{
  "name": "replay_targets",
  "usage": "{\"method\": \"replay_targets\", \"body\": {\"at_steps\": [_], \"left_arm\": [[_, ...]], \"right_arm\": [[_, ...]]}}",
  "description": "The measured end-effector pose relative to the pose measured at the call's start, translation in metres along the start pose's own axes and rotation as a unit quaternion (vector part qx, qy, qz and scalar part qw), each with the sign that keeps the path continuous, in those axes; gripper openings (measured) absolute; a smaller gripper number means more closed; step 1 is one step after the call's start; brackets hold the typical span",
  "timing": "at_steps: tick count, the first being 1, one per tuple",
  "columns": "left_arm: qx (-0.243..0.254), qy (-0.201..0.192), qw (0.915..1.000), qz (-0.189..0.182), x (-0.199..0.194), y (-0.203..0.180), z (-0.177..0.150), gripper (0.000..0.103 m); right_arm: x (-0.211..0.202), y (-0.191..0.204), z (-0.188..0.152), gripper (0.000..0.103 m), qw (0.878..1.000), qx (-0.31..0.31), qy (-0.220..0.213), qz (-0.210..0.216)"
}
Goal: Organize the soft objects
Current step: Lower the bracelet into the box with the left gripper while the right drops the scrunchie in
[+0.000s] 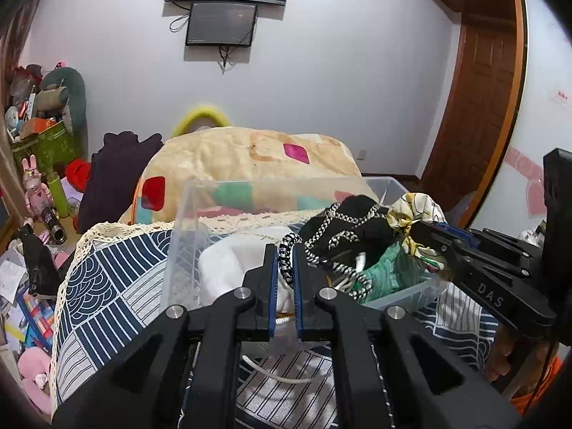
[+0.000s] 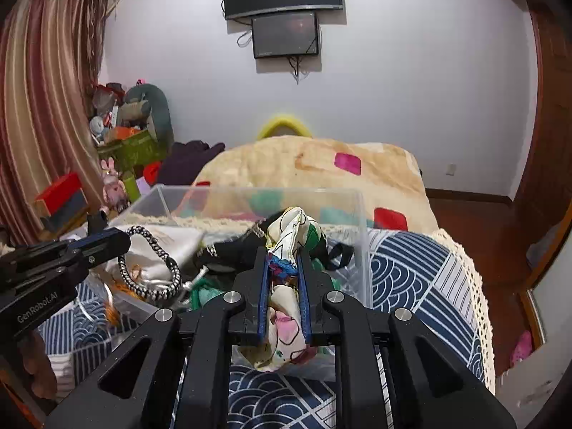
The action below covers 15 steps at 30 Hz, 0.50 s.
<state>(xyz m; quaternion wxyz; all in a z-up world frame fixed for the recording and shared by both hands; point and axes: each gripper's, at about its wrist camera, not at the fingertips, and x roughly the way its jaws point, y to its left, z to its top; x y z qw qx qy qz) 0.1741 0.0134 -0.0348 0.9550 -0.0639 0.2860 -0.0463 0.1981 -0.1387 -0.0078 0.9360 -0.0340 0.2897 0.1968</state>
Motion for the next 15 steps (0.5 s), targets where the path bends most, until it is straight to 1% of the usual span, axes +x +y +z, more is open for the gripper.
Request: {"method": "replay_targets", "body": {"at_steps": [3,5,7,8,9,10,12,15], "left_arm": [[0.01,0.004,0.9999,0.006,0.004,-0.003,-0.004,0.007],[0.017,0.006,0.9998,0.011,0.005,-0.005,-0.006,0.007],[0.023,0.007,0.9996,0.013,0.004,-0.007,-0.008,0.007],[0.025,0.008,0.9996,0.013,0.004,-0.007,-0.009,0.008],[0.026,0.009,0.9996,0.012,0.003,-0.007,-0.01,0.011],[0.026,0.01,0.9996,0.011,0.002,-0.007,-0.01,0.013],[0.024,0.014,0.9996,0.004,0.001,-0.007,-0.011,0.02],[0.02,0.015,0.9997,-0.004,-0.004,-0.006,-0.011,0.025]], "right_arm": [[0.001,-0.002,-0.002,0.013,1.0,0.0,0.004,-0.002],[0.001,-0.003,-0.003,0.017,1.0,0.0,0.007,0.001],[-0.001,-0.004,-0.003,0.017,1.0,-0.002,0.007,-0.001],[-0.002,-0.004,-0.003,0.02,1.0,-0.003,0.006,-0.002],[-0.003,-0.004,-0.003,0.024,1.0,-0.002,0.006,-0.002],[-0.005,-0.005,-0.004,0.026,1.0,-0.001,0.006,-0.005],[-0.005,-0.008,-0.003,0.034,1.0,0.003,0.006,-0.006],[-0.011,-0.015,-0.003,0.042,1.0,0.018,0.005,0.0]]}}
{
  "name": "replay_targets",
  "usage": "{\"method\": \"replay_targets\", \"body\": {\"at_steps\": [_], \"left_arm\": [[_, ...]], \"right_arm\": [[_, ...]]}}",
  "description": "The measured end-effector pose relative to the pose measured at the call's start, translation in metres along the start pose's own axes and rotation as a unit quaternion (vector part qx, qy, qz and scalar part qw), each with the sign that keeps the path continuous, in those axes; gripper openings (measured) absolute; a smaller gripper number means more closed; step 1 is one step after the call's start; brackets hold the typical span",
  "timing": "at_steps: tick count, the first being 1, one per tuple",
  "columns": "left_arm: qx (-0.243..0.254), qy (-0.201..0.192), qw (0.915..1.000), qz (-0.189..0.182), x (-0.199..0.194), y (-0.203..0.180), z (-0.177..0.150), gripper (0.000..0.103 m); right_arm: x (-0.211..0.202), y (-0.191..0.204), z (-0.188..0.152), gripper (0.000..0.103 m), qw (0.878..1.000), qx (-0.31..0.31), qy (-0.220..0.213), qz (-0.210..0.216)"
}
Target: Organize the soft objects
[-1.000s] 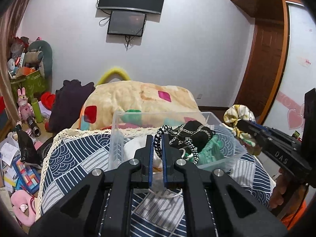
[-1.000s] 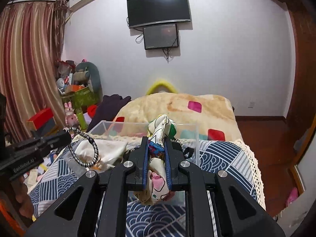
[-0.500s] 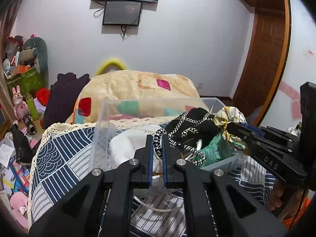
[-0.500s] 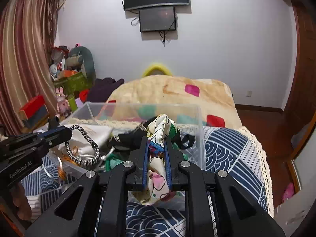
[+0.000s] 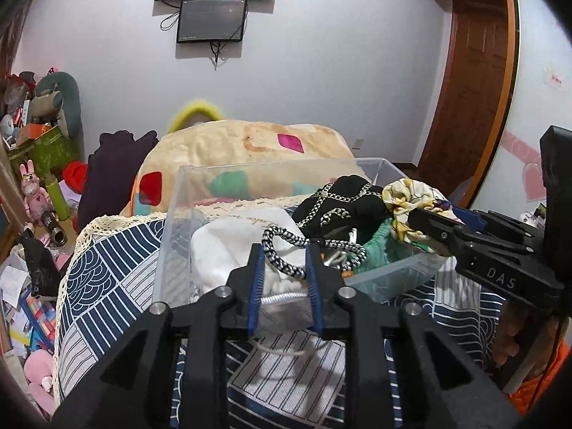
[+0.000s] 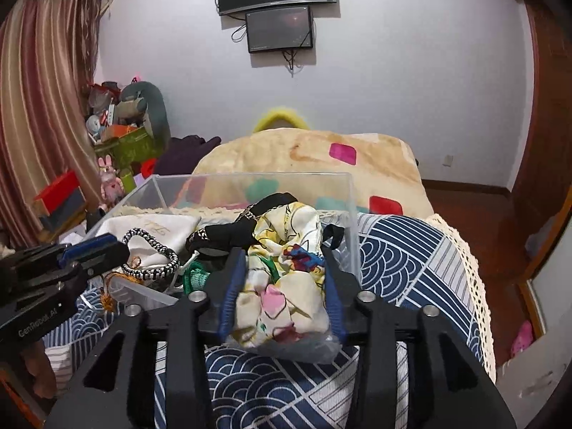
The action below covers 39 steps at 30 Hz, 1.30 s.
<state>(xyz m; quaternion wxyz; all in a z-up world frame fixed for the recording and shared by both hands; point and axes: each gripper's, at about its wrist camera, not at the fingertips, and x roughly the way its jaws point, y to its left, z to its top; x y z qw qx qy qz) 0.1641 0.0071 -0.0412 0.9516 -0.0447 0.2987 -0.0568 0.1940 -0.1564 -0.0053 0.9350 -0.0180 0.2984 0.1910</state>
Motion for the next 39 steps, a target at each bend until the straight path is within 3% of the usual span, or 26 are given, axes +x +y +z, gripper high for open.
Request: {"method": "replay_targets", "body": {"at_steps": [6,20,31,33,35,39], "left_arm": [[0.001,-0.007,1.0,-0.006,-0.015,-0.002,-0.003,0.038],[0.002,-0.063,0.998,0.0,-0.072,-0.004,0.004,0.046],[0.022,-0.135,0.9905,0.011,-0.136,-0.019,0.006,0.079],[0.021,-0.147,0.9888,0.02,-0.145,-0.021,0.005,0.089],[0.017,-0.156,0.9872,0.026,-0.153,-0.021,0.004,0.096],[0.013,-0.17,0.9849,0.031,-0.164,-0.02,0.002,0.101]], "right_arm": [[-0.01,0.0,-0.003,0.047,1.0,-0.002,-0.003,0.0],[-0.066,0.015,0.008,0.058,0.997,-0.021,-0.077,0.01],[-0.109,0.037,0.009,0.072,0.989,-0.045,-0.142,0.022],[-0.111,0.039,0.009,0.083,0.988,-0.044,-0.147,0.021],[-0.114,0.04,0.009,0.084,0.987,-0.04,-0.155,0.022],[-0.119,0.041,0.008,0.086,0.986,-0.037,-0.159,0.028]]}}
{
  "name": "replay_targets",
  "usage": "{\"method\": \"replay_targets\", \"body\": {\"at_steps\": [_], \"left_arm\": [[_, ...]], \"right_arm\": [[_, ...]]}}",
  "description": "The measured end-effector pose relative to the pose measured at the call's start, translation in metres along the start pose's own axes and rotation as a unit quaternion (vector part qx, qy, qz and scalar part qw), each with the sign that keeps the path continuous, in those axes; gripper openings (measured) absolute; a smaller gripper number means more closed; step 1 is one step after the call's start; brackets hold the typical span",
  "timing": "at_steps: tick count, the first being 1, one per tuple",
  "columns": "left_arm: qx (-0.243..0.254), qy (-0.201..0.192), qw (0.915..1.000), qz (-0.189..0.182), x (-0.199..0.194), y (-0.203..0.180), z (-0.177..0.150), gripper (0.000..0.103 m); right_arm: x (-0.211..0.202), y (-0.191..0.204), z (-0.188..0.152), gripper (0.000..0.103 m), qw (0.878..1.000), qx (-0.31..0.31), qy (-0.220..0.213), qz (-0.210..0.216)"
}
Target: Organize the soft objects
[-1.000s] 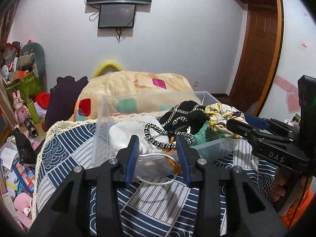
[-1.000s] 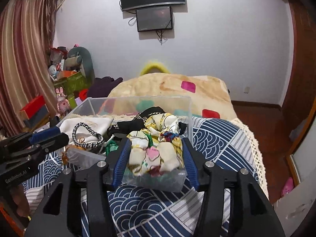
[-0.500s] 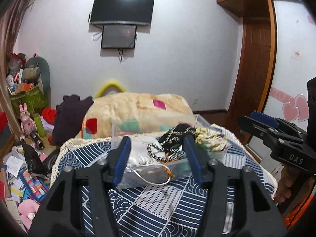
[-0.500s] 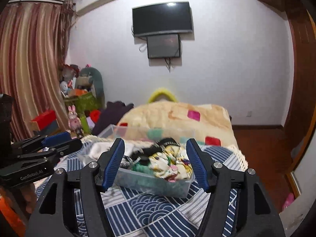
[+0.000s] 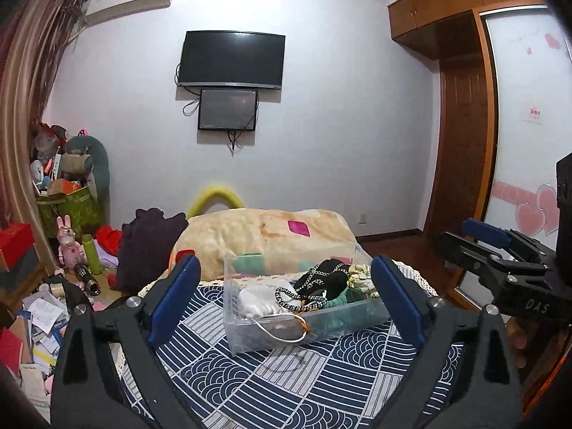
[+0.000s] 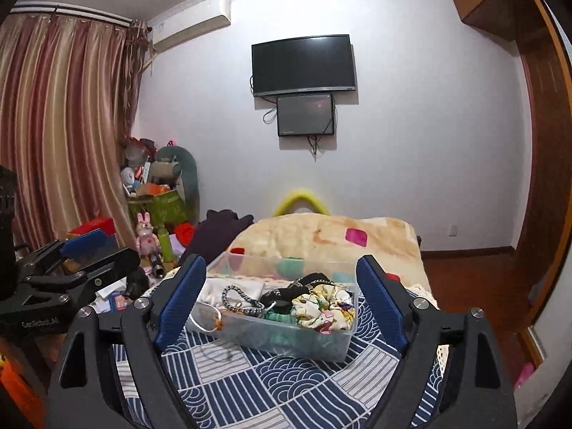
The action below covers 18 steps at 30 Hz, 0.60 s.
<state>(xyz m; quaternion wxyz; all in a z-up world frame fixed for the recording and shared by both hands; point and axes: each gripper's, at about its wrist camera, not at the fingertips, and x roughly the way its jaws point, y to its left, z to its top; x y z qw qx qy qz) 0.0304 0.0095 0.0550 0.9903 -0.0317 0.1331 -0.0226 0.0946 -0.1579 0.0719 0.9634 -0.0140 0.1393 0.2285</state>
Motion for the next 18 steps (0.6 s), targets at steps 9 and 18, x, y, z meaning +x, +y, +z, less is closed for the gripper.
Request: {"method": "replay_targets", "body": {"at_steps": [9,18], "left_arm": [[-0.001,-0.002,1.0,0.003,-0.006,0.001,-0.003,0.103],[0.006,-0.004,0.9999,0.008,-0.011,-0.003,-0.008,0.103]], "right_arm": [[-0.01,0.004,-0.004,0.103,1.0,0.001,-0.02,-0.007],[-0.017,0.003,-0.011,0.103,1.0,0.0,-0.022,-0.008]]}}
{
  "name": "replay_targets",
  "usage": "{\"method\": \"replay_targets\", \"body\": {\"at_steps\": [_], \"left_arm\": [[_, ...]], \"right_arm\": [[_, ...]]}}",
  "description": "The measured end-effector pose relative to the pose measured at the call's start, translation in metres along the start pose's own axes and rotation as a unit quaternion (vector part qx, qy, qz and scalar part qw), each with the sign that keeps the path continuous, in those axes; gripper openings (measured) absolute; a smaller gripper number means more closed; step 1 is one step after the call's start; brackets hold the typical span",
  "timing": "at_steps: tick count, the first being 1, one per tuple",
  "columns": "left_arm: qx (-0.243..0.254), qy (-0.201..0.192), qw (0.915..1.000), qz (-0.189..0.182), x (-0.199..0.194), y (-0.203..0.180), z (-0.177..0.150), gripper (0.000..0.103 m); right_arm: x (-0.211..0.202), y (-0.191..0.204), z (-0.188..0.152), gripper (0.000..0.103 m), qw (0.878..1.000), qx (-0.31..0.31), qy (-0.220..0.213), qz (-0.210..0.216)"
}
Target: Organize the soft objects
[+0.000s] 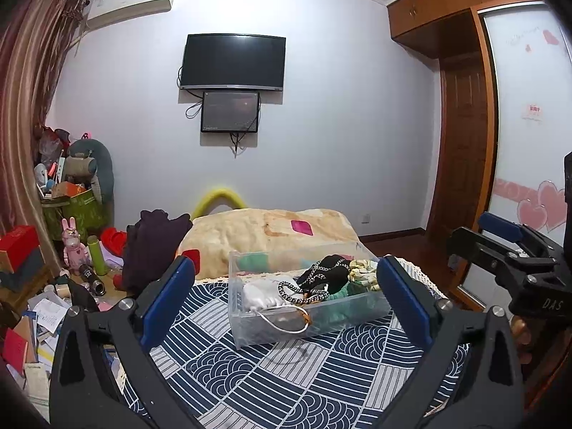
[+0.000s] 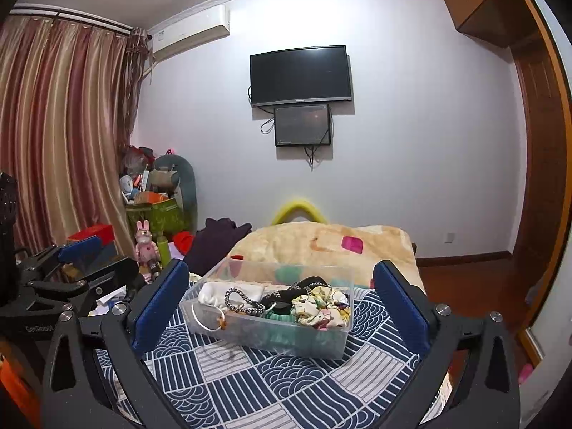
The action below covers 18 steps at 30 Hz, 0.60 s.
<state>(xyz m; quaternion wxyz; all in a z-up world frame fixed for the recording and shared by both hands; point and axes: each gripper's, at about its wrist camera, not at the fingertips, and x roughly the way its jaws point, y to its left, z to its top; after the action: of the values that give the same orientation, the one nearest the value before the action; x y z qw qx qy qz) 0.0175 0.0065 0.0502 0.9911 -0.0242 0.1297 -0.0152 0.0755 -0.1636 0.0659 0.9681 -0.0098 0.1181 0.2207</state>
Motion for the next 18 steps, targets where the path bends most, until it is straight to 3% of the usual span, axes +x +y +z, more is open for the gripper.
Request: {"method": "replay_targets", "body": {"at_steps": [18], "left_arm": [[-0.009,0.005,0.9999,0.0,0.0012,0.0047,-0.0004,0.103]], "right_arm": [[-0.0017,0.001,-0.0011,0.103,1.0,-0.001,0.001,0.001]]}}
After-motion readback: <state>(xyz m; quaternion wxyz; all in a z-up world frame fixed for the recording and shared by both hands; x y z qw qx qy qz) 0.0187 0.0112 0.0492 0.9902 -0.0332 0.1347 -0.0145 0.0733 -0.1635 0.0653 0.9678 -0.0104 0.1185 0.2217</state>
